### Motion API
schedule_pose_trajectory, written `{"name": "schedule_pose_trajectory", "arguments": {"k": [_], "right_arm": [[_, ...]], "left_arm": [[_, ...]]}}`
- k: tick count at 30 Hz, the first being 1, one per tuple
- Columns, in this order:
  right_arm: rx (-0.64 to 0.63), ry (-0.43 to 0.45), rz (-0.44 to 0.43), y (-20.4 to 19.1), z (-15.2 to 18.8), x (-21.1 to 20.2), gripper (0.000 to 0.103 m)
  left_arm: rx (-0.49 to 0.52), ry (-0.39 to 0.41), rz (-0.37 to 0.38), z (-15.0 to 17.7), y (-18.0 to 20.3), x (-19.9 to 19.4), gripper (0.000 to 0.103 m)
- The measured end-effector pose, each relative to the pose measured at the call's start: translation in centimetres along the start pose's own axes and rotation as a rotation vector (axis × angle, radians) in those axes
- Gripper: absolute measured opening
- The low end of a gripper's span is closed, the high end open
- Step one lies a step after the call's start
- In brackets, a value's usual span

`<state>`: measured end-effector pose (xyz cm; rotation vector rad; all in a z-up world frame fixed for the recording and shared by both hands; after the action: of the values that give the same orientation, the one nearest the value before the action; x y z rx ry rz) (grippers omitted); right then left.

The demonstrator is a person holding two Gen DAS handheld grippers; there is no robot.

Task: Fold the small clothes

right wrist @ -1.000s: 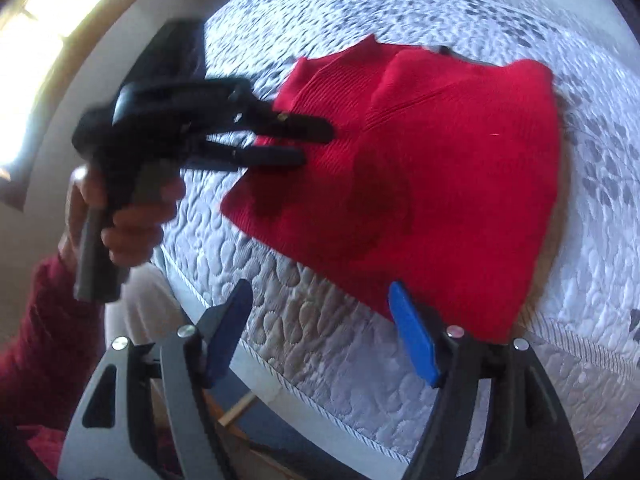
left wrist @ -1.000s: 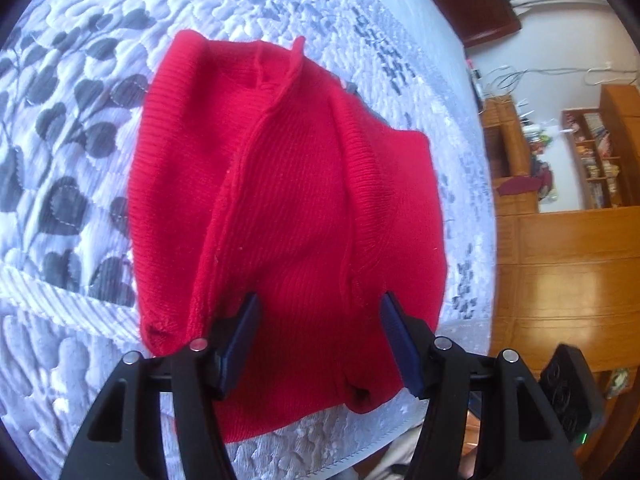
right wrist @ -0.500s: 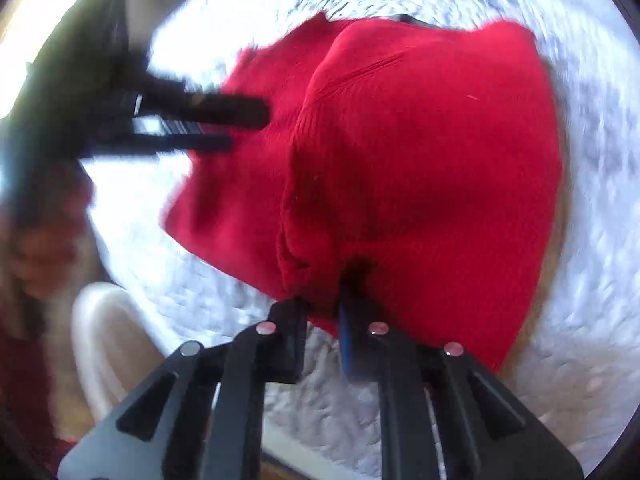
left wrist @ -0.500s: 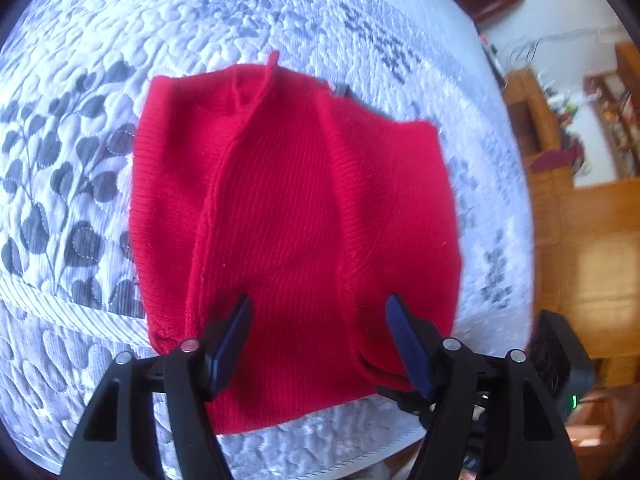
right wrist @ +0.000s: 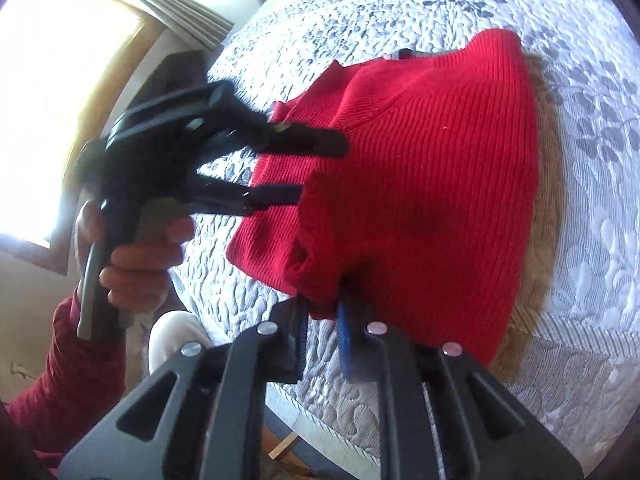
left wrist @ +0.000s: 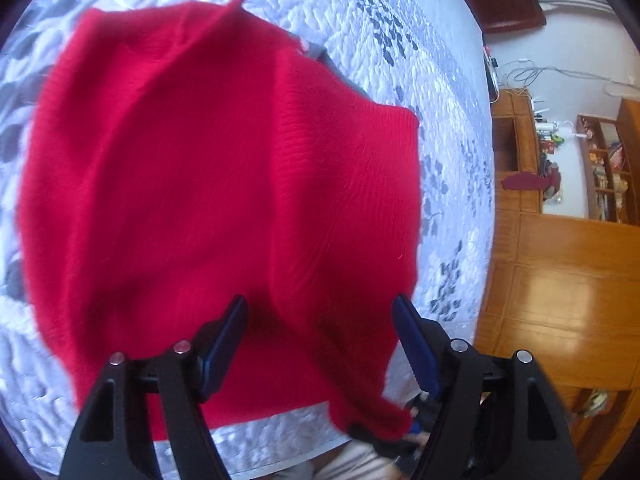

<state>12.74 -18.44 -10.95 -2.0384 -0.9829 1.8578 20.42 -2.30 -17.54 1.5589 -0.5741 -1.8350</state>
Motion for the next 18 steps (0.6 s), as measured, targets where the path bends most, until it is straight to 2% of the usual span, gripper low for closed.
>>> {"name": "schedule_pose_trajectory", "arguments": {"k": [3, 8, 10, 11, 12, 18], "right_arm": [[-0.006, 0.014, -0.027, -0.3, 0.2, -0.8, 0.011], [-0.016, 0.028, -0.045, -0.1, 0.5, -1.9, 0.011], [-0.011, 0.029, -0.059, 0.0, 0.5, -2.1, 0.01], [-0.011, 0.029, -0.062, 0.1, 0.5, -2.1, 0.01], [-0.012, 0.028, -0.064, 0.1, 0.6, -2.2, 0.01], [-0.032, 0.034, -0.079, -1.0, 0.2, -2.3, 0.01]], "left_arm": [[-0.005, -0.033, 0.031, -1.3, 0.5, 1.2, 0.074], [-0.025, -0.027, 0.067, -3.7, 0.8, 2.3, 0.071], [-0.033, -0.007, 0.052, -4.6, 0.9, 2.2, 0.056], [-0.039, -0.001, 0.04, -4.9, 0.8, 2.2, 0.039], [-0.034, 0.003, 0.032, -5.2, 0.8, 2.0, 0.017], [0.067, 0.061, 0.032, -5.5, 2.8, -0.2, 0.016]]}}
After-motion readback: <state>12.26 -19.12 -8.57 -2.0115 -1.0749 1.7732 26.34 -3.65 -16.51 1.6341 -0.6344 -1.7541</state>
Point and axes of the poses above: each gripper's, at about its wrist camera, not at the fingertips, and x roughly the way its jaws point, y to its right, z to its underside, the point moved 2 cm from there along x, roughly the way its jaws point, and after that the axes turned 8 degrees about -y, right-handed, at the moved point
